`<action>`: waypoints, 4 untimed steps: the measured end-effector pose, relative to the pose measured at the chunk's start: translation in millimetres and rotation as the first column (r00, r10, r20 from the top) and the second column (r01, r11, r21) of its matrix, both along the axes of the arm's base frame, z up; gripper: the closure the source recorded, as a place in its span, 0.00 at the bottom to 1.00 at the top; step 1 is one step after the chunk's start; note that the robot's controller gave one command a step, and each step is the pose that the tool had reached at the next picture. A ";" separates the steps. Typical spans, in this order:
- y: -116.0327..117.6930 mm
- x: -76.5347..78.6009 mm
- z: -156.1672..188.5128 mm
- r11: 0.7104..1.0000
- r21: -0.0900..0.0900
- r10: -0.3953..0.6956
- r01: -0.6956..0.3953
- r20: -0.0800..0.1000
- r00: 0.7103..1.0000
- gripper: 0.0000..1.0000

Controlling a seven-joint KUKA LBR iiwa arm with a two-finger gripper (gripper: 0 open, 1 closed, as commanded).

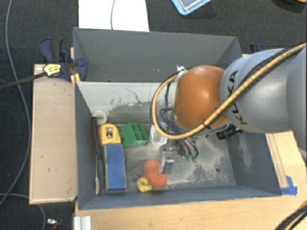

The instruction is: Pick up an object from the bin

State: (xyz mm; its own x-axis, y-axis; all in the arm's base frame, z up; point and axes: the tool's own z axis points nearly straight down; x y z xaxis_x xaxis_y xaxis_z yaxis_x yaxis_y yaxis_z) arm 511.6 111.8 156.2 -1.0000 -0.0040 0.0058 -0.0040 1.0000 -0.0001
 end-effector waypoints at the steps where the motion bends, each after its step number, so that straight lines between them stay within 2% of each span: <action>1: -0.6 1.9 4.3 1.000 0.001 -0.005 0.005 0.008 1.000 0.00; 2: 14.6 -21.9 -65.8 1.000 0.003 0.013 -0.013 0.014 1.000 0.00; 3: 21.3 -29.3 -58.7 1.000 0.001 0.031 -0.031 0.016 0.999 0.00; 4: 19.1 -27.7 -74.1 1.000 0.001 0.023 -0.023 0.010 1.000 0.00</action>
Offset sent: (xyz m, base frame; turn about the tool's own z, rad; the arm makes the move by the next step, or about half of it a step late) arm -0.0305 0.0184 -0.0862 -0.0133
